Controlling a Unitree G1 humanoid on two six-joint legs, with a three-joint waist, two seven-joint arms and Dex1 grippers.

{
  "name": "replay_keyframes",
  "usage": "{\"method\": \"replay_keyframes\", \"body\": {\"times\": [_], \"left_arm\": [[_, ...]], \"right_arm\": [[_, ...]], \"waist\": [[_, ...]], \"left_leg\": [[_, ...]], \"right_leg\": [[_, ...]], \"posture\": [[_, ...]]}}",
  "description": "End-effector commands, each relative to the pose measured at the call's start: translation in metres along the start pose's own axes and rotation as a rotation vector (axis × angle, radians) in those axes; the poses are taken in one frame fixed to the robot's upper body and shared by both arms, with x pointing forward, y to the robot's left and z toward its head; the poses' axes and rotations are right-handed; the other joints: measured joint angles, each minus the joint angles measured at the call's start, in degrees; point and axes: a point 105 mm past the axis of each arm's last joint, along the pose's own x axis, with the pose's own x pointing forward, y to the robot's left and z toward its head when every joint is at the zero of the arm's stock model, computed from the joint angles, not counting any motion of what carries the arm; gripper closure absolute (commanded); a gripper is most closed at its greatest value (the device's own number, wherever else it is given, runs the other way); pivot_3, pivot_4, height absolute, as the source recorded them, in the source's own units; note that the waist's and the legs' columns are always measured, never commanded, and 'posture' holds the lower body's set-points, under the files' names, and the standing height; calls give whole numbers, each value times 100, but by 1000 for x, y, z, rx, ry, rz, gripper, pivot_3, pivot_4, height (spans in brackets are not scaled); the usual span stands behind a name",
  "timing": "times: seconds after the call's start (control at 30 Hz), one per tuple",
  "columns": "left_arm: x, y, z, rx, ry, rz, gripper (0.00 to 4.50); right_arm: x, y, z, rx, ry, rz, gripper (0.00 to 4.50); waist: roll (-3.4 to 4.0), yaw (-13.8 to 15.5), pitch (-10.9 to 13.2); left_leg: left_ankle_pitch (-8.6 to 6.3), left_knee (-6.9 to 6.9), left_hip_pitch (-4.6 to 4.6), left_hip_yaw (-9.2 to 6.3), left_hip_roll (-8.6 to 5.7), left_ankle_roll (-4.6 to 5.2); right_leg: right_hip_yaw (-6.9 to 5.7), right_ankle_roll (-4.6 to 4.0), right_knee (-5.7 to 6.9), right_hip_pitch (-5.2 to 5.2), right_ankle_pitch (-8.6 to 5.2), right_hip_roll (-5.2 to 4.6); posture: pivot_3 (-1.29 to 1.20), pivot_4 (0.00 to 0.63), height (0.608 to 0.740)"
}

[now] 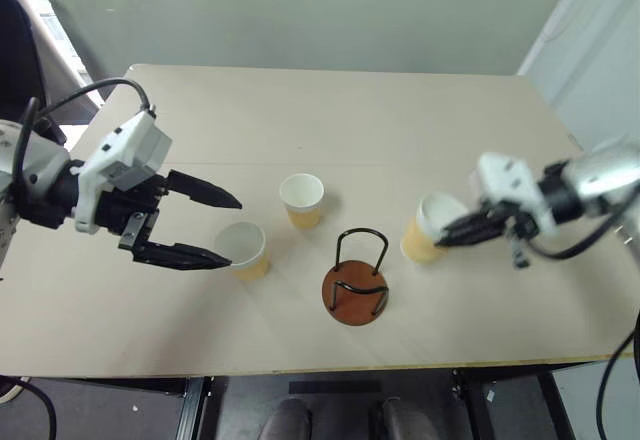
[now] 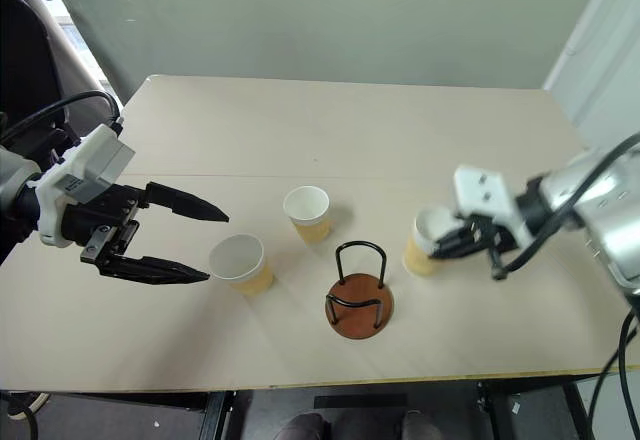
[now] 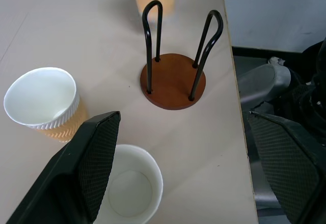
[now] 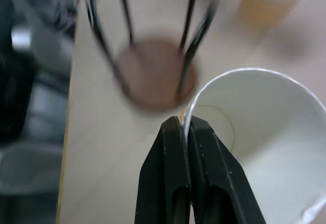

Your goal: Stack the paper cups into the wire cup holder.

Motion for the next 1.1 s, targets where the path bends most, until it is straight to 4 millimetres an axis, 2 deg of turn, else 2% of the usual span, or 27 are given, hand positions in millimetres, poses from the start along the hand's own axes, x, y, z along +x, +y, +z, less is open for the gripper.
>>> {"method": "replay_keyframes", "body": {"times": [0.03, 0.1, 0.2, 0.3, 0.5, 0.83, 0.93, 1.1], "left_arm": [[-6, 0, 6, 35, 2, 30, 184], [-6, 1, 6, 33, 2, 31, 184], [-6, 1, 5, 32, 0, 34, 184], [-5, 1, 4, 30, -2, 34, 184], [-6, 0, 4, 27, 0, 39, 184], [-8, -1, 5, 25, 1, 53, 184], [-9, -1, 4, 24, 6, 55, 184], [-11, -1, 3, 19, 23, 56, 184]], "right_arm": [[-14, 11, 34, -70, -90, 52, 4456], [-14, 16, 48, -110, -123, 87, 4456], [-4, 25, 64, -152, -185, 152, 4456], [15, 29, 68, -179, -198, 189, 4456], [41, 24, 53, -195, -145, 183, 4456], [45, 29, 44, -216, -100, 235, 4456], [46, 28, 41, -219, -88, 232, 3893], [46, 26, 38, -211, -81, 209, 2141]], "waist": [[-1, 1, -1], [1, 0, 1], [1, -1, 1], [1, -5, 1], [1, -2, 1], [1, -6, 1], [1, -6, 1], [1, -7, 1]], "left_leg": [[-1, 1, -1, -4, 1, -1], [0, 0, -1, -3, 0, -1], [1, 2, 1, -3, 1, -3], [2, 6, 5, -3, 1, -4], [2, 12, 3, -7, 1, -4], [1, 7, 0, -8, 2, -4], [1, 8, 0, -8, 2, -4], [1, 8, 0, -8, 2, -4]], "right_leg": [[-1, -1, -2, 0, -1, 2], [0, -2, -3, 0, -1, 2], [0, -3, -2, 0, -2, 4], [0, -5, -2, 0, -3, 5], [0, -5, 0, 0, -3, 4], [-2, -5, 3, 0, -3, 4], [-2, -5, 3, 0, -3, 4], [-2, -5, 4, 0, -3, 4]], "posture": [[0, 150, 740], [0, 150, 740], [0, 150, 740], [0, 150, 740], [0, 150, 740], [0, 150, 740], [0, 150, 740], [0, 150, 740]]}}
